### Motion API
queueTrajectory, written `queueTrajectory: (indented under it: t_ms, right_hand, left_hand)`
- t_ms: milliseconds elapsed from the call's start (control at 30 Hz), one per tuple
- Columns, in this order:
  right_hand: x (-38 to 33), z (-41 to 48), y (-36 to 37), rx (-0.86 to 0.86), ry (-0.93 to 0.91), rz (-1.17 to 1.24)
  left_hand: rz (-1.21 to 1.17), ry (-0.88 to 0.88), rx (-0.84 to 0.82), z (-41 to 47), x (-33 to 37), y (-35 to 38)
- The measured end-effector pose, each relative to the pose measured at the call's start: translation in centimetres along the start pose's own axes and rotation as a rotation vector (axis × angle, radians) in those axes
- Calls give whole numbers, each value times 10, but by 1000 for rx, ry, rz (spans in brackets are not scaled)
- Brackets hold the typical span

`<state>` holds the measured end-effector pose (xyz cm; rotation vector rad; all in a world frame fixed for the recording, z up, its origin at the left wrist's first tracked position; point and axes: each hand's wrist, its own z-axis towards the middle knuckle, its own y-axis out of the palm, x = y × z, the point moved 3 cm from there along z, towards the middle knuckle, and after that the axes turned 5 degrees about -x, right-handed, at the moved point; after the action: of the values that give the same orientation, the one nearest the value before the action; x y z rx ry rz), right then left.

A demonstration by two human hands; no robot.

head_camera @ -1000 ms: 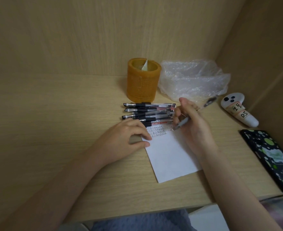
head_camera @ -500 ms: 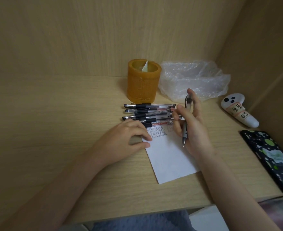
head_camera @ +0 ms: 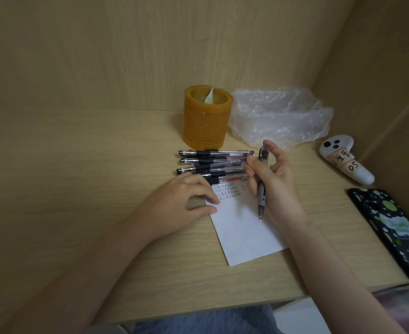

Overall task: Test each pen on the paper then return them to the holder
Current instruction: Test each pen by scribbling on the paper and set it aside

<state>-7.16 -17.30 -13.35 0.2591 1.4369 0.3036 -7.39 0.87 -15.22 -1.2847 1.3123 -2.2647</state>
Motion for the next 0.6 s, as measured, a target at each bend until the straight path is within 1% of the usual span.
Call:
queueTrajectory:
  t_ms: [100,267,367,400,467,533,567,600]
  right_hand:
    - [0,0,1,-1,1,7]
    - [-2,0,-1,7,-59,-115]
    - [-4,4,-5,4,-46,-147]
    - [-6,5,-5,-21,-40,-157]
    - [-13,5,-2,-104,-24,-215]
    - [-21,5,4,-169,-5,-301]
    - [-26,6,7,-188,-14,-372]
    - [-30,8,11,-196,-42,-492]
  left_hand:
    - [13,0,4,0,0,0]
    - [17,3,6,0,0,0]
    - [6,3,12,0,0,0]
    - [2,0,23,1,0,0]
    - [-14,-2,67,1,1,-2]
    - [-29,-3,152,0,4,-7]
    - [-22,-13,210,0,4,-11]
    - [-6,-30,277,-1,4,-14]
